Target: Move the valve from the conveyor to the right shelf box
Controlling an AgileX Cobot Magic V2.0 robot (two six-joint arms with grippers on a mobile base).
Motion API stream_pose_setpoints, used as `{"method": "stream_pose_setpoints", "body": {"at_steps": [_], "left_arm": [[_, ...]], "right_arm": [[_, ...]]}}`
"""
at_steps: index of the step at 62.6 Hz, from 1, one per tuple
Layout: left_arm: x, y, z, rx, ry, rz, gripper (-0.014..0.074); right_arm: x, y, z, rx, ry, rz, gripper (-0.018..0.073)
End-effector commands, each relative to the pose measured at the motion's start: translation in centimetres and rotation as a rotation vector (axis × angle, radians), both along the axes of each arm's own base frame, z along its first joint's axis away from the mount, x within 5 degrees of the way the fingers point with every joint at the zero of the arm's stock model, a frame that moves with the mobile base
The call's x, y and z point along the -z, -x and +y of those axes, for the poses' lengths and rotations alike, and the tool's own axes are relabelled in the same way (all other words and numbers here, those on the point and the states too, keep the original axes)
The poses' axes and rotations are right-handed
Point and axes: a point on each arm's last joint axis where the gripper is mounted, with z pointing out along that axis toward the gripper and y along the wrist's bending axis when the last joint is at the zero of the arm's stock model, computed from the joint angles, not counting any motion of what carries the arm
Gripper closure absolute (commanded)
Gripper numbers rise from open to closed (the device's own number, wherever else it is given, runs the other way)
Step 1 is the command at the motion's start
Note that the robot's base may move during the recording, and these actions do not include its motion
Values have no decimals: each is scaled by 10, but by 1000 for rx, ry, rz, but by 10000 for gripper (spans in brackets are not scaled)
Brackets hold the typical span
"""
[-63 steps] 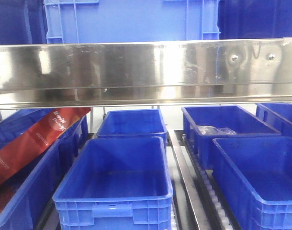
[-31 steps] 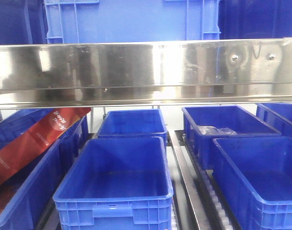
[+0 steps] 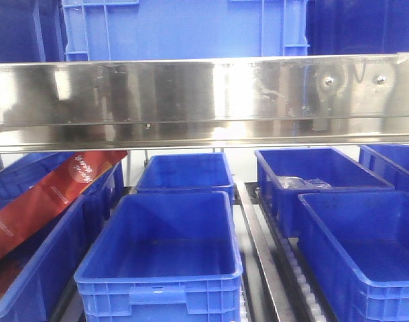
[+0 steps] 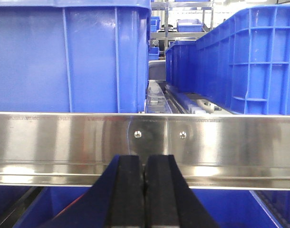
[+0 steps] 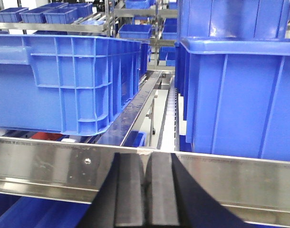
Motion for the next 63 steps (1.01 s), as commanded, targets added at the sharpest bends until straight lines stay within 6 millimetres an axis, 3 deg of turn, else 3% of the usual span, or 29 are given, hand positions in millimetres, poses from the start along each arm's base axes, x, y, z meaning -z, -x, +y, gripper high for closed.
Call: {"method": "stream_pose_setpoints", "body": {"at_steps": [1, 13, 29, 63], "left_arm": [[-3, 1, 0, 3, 8, -26, 707], [-3, 1, 0, 3, 8, -26, 707], [-3, 1, 0, 3, 8, -26, 707], [-3, 1, 0, 3, 8, -26, 707]], "right_arm": [[4, -2, -5, 66, 5, -51, 722], [38, -2, -15, 198, 8, -42, 722], [88, 12, -15, 208, 7, -55, 722], [89, 15, -15, 206, 40, -59, 722]]}}
